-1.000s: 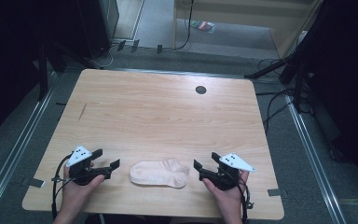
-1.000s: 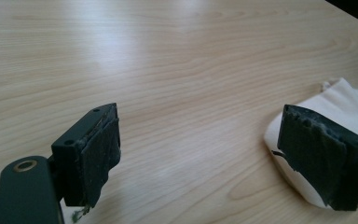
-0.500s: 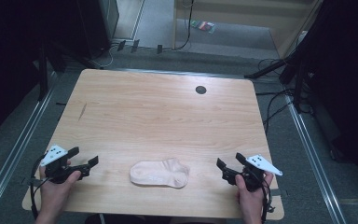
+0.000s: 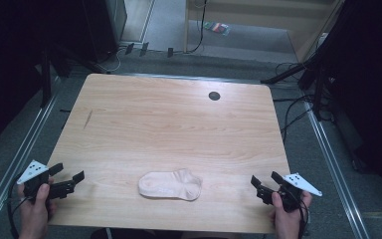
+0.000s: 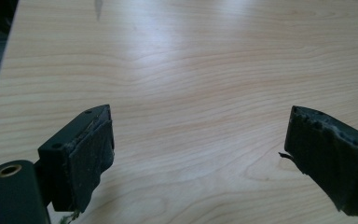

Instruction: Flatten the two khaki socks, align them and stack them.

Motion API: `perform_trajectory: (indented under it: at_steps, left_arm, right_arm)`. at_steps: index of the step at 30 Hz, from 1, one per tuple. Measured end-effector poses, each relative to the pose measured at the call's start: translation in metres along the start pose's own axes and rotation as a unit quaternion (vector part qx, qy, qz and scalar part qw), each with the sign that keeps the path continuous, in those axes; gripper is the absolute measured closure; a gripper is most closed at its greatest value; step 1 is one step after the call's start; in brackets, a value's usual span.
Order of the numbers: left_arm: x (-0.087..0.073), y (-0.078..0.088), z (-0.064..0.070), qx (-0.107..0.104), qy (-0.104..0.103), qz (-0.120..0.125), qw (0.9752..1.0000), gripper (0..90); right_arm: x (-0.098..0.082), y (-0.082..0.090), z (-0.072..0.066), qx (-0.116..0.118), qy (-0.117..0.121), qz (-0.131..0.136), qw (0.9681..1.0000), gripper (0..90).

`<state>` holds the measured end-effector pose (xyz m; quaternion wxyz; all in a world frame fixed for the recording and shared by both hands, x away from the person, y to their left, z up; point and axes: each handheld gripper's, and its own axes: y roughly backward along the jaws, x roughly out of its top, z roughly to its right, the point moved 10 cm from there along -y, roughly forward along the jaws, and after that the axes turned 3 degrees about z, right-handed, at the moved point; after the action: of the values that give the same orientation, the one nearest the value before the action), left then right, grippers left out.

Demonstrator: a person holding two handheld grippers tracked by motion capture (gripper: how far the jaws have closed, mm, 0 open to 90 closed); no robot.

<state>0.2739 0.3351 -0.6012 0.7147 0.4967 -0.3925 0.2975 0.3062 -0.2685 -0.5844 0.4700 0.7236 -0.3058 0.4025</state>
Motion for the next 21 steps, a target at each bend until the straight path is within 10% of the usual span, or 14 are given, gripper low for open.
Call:
perform_trajectory:
  at_steps: [21]
  left_arm:
    - [-0.007, 0.011, -0.025, 0.013, 0.015, 0.0, 0.9998, 8.6]
  right_arm:
    - [-0.023, 0.038, 0.055, -0.027, -0.038, -0.003, 0.9989, 15.8]
